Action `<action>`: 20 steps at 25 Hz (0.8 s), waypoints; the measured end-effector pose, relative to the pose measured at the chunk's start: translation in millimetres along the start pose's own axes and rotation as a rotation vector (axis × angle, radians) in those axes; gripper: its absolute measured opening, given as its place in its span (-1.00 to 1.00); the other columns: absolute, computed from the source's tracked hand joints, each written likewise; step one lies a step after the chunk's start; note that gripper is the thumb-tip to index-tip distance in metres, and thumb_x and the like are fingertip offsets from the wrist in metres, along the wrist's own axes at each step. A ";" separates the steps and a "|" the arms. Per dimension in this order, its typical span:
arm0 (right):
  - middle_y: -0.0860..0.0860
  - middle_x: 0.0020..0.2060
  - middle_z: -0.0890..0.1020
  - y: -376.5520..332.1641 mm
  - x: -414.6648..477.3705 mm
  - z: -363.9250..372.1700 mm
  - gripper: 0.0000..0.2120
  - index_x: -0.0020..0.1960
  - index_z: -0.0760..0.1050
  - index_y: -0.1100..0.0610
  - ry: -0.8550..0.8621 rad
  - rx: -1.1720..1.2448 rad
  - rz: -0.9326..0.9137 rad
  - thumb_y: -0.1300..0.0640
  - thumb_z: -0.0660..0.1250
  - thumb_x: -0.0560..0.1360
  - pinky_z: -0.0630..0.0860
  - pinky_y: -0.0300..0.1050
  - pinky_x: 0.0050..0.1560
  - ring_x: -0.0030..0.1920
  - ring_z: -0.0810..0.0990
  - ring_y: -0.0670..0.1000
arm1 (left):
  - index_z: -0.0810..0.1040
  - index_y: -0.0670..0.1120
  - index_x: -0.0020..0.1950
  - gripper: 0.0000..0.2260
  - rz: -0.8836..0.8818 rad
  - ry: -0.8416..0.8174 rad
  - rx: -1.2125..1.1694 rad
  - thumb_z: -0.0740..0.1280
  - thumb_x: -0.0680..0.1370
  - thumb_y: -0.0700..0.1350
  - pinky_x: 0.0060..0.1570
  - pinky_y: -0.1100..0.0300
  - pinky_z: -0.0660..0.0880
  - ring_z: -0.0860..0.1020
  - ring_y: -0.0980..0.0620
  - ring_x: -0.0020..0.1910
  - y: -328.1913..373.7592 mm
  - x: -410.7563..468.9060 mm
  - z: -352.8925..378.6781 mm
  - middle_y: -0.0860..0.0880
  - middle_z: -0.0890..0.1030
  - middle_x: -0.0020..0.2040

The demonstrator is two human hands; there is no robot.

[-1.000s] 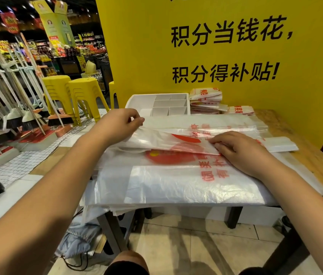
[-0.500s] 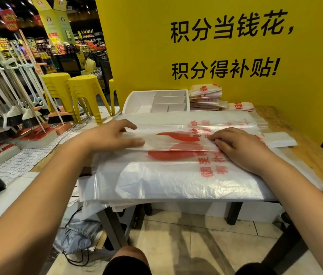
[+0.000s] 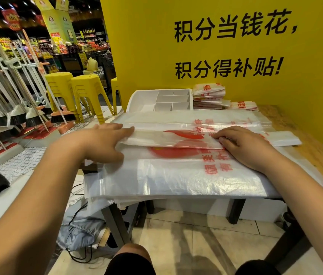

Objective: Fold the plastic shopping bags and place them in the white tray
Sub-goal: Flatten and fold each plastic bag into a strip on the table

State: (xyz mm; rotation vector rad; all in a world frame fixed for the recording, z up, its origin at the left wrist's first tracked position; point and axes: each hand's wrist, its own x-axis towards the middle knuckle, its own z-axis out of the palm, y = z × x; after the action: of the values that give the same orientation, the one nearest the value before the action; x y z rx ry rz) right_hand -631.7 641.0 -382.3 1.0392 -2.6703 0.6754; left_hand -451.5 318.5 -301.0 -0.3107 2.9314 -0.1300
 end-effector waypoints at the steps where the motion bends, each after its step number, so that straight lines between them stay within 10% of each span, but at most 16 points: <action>1: -0.12 0.26 0.55 -1.0 -0.6 -0.5 -0.71 0.31 0.54 -0.13 0.002 -0.003 0.001 -0.02 0.17 0.65 0.39 -0.10 0.18 0.26 0.48 -0.03 | -0.07 0.19 0.63 -0.29 0.037 0.008 -0.040 0.30 0.61 0.05 0.54 -0.07 -0.15 -0.10 -0.01 0.62 11.3 -3.1 -2.3 0.03 -0.08 0.65; 5: -0.12 0.21 0.56 -8.6 -4.0 -3.9 -0.72 0.29 0.55 -0.13 0.003 0.008 0.019 -0.07 0.19 0.63 0.39 -0.11 0.10 0.19 0.50 -0.04 | -0.03 0.10 0.64 -0.39 0.123 0.265 -0.169 0.01 0.64 0.28 0.55 -0.12 -0.27 -0.20 0.04 0.61 70.0 19.7 12.9 0.05 -0.17 0.64; 13: -0.02 0.38 0.48 -32.3 0.5 -4.4 -0.64 0.40 0.46 -0.01 -0.032 -0.125 -0.016 0.02 0.17 0.63 0.39 -0.01 0.34 0.34 0.44 0.04 | -0.09 0.14 0.63 -0.48 0.217 0.154 -0.222 -0.16 0.68 0.23 0.54 -0.10 -0.29 -0.20 0.08 0.60 115.7 47.9 48.4 0.09 -0.14 0.64; 20: -0.16 0.60 -0.10 -52.6 -4.8 7.8 -0.45 0.61 -0.09 -0.15 -0.393 -0.138 0.028 -0.24 -0.18 0.66 -0.19 -0.04 0.57 0.59 -0.15 -0.10 | -0.18 0.21 0.61 -0.43 0.147 0.083 -0.227 -0.18 0.63 0.32 0.54 -0.10 -0.29 -0.26 0.04 0.60 92.4 44.0 50.7 0.08 -0.23 0.62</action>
State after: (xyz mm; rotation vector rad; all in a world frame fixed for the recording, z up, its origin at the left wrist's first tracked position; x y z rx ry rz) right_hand -592.6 606.0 -372.7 1.2045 -3.0120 0.3086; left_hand -502.1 395.6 -368.4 -0.1230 3.0413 0.2180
